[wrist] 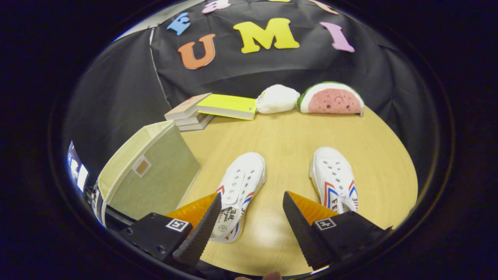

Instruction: Open the storage box then place both shoes into the box .Put the left shoe in first, then the right shoe, with the right side of both shoes facing outward in a uniform manner.

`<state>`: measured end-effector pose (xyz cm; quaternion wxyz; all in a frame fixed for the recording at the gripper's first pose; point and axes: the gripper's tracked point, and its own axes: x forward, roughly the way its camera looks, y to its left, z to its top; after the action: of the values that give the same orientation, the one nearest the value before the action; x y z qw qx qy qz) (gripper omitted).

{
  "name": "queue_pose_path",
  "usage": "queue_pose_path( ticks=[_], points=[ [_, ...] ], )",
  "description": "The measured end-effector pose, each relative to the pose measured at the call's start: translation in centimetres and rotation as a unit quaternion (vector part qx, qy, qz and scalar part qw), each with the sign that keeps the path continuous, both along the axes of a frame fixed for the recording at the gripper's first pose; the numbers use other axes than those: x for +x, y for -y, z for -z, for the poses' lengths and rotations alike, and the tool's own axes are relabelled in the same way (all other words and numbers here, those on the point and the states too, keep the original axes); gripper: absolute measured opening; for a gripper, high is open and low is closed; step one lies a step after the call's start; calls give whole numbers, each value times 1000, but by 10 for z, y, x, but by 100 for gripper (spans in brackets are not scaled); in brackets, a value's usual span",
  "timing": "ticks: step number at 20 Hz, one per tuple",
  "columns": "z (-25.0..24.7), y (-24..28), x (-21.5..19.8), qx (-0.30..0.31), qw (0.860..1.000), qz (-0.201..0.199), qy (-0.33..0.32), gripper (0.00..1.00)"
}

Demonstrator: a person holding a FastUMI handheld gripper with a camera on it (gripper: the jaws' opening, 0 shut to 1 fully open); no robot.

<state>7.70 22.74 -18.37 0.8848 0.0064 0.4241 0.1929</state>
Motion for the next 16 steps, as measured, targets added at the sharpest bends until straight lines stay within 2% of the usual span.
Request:
queue_pose_path(
  ticks=[6,10,16],
  points=[
    [27,-16,5,-4,998,-7,-63,98],
    [41,-24,9,0,996,-4,-88,88],
    [56,-29,12,22,992,6,-121,52]
  ],
)
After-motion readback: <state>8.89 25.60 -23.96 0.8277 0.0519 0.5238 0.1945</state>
